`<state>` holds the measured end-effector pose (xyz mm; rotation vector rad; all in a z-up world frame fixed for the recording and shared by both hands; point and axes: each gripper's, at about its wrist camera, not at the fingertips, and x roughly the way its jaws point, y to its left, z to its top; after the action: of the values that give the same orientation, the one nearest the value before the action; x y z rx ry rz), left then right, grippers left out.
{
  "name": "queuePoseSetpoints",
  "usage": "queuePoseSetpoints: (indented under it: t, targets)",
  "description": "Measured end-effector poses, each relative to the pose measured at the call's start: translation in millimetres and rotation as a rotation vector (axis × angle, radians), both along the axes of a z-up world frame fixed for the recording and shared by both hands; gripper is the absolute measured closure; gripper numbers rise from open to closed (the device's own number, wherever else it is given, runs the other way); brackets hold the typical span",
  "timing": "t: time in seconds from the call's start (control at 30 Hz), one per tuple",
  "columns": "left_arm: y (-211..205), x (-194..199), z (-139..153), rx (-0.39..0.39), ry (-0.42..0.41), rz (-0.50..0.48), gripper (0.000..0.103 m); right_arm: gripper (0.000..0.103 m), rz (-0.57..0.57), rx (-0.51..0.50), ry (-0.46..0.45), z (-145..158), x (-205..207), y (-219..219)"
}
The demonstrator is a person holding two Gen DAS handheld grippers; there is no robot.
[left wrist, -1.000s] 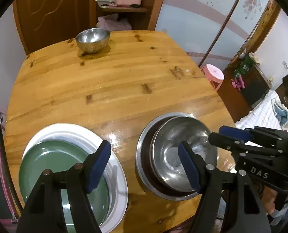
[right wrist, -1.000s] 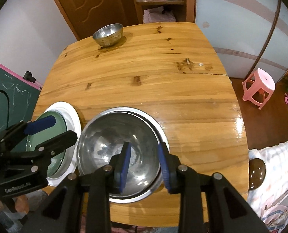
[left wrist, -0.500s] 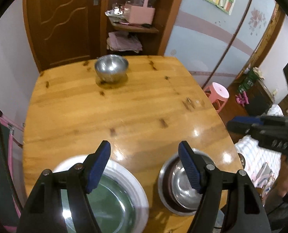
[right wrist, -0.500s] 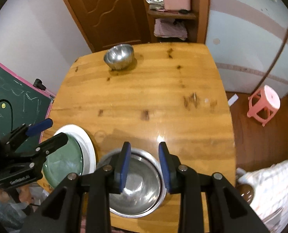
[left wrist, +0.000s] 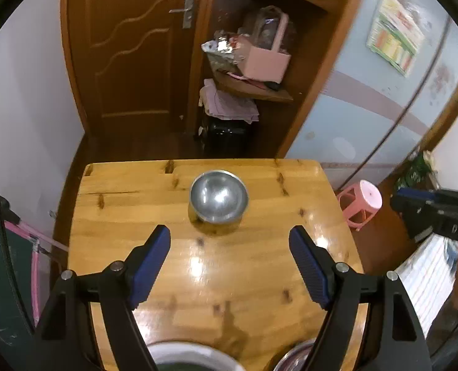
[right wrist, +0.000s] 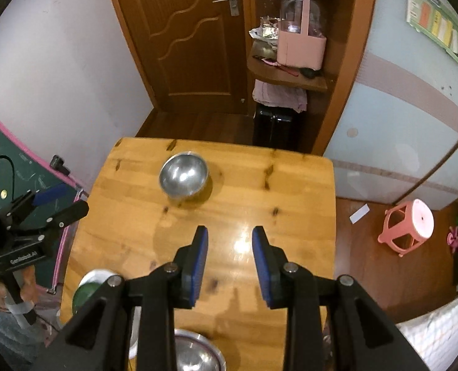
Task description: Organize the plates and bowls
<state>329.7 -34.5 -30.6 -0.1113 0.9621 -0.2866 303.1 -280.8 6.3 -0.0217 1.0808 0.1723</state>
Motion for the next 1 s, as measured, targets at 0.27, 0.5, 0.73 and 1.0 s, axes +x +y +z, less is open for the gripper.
queuePoseSetpoints:
  t: [0.27, 0.5, 0.73, 1.0]
  targets:
    - [-2.7, 100.5, -66.4, -0.001, 0.08, 0.117, 0.025, 0.073, 0.031, 0.06, 0.077, -54.8, 92.9, 9.5]
    - [1.5, 149.3, -146.9, 0.022, 0.209, 0.185, 0.025, 0.073, 0.027, 0.143, 0.209, -132.8, 140.0, 25.4]
    - [8.9, 162.1, -195.0, 0.027, 0.278, 0.202, 0.025, 0.073, 0.022, 0.195, 0.277, -186.2, 157.0, 49.5]
    - [2.4, 165.7, -216.0, -0.002, 0.302, 0.153, 0.049, 0.074, 0.005, 0.205, 0.298, -210.1, 168.5, 67.6]
